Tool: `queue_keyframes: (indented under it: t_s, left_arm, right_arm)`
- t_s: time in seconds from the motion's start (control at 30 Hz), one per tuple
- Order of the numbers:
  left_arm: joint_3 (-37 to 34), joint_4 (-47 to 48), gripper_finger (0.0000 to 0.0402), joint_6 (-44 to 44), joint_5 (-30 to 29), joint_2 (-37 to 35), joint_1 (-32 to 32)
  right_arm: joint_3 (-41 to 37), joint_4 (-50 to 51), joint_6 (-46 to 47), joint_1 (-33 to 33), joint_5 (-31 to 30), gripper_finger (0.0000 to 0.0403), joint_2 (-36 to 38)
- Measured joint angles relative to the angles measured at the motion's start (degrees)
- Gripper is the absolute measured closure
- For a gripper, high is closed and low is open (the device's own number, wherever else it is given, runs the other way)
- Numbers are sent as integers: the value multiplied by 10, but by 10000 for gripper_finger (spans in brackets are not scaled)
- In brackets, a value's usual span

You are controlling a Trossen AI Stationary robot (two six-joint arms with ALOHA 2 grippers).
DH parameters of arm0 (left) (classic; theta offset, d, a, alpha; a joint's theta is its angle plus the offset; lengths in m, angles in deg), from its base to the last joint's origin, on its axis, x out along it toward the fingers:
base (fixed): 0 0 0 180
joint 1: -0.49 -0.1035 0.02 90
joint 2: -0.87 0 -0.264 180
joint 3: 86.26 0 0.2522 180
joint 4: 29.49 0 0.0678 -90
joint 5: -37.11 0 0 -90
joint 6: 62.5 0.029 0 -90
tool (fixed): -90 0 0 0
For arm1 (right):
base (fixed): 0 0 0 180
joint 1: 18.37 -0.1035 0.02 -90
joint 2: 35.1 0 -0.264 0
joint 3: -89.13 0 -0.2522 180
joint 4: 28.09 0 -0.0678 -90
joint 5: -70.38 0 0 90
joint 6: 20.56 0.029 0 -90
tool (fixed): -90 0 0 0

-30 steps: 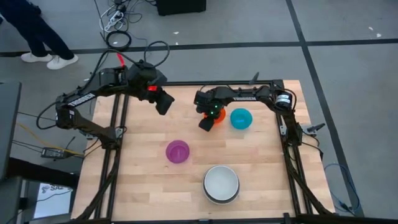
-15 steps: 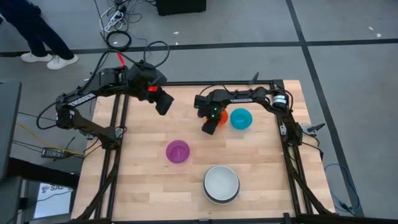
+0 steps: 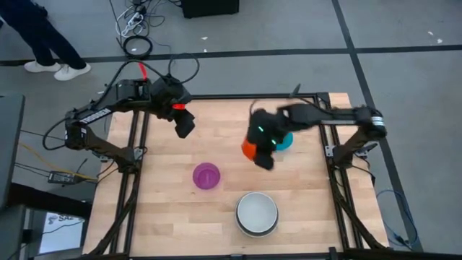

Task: Nest bowls inside each other
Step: Stack the orange bowl on top of the white bowl, then stack the violet bowl on top of the orange bowl

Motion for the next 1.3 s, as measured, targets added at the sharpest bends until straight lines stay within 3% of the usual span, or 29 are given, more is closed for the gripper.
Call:
queue_keyframes:
  t_s: [0.23,0.4,0.73,1.1,1.3]
  left_arm:
    - [-41,3,361,44,0,0,0]
    - [-86,1,361,51,1,0,0]
    - [-167,-54,361,46,60,0,1]
    - [-175,-94,361,37,79,-1,2]
    - [-175,-79,361,45,80,-1,2]
  right_arm:
    - [0,-19,115,-157,-57,403,13]
    - [0,-22,164,-214,-84,403,-30]
    - [0,-101,175,-253,-56,395,-116]
    - [0,-132,240,-266,-29,293,-126]
    - [0,-124,283,-266,-41,267,-123]
